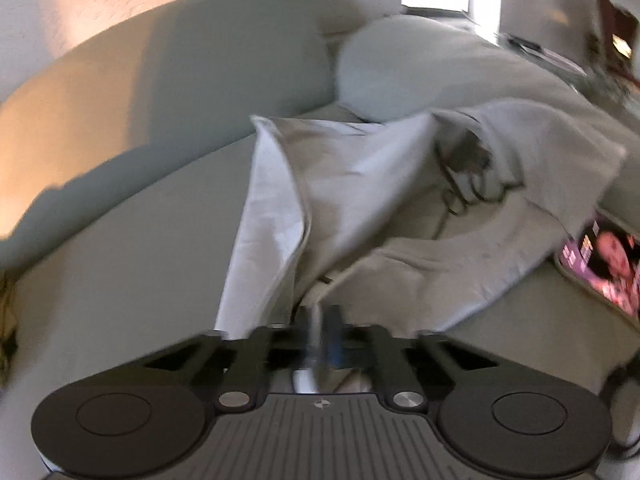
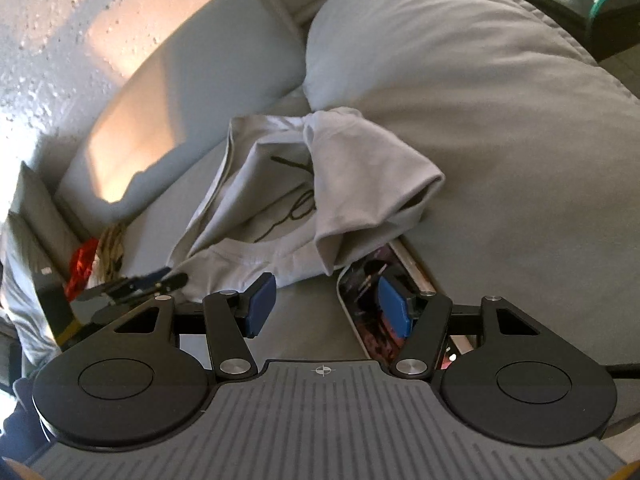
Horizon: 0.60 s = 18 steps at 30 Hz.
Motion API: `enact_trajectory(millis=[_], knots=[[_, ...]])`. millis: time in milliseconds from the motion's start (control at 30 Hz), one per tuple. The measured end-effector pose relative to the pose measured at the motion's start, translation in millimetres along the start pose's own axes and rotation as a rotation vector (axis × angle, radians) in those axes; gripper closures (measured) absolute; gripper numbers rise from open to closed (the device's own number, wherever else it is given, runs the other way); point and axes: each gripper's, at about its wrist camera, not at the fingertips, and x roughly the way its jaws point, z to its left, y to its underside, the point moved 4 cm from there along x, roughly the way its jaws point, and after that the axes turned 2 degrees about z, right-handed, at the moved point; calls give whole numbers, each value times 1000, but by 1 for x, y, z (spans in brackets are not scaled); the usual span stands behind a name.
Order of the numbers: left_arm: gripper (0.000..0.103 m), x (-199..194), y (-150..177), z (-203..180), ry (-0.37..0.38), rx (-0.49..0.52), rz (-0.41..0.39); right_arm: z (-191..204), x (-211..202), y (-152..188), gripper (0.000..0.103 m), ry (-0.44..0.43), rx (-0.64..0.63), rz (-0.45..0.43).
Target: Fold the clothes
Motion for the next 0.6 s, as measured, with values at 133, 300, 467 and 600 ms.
enact_trajectory(millis=[133, 300, 467, 600], knots=[[103, -38, 3, -15, -45, 71, -116, -6, -7, -2, 39, -2, 46, -11], [103, -125, 18, -39, -99, 164, -264, -3, -30, -2, 39, -35, 83, -42], [103, -200, 49, -44, -155, 205, -319, 6, -58, 6, 39, -98, 128, -56], [103, -225, 88, -46, -199, 230, -256, 16, -77, 21, 39, -122, 130, -46]])
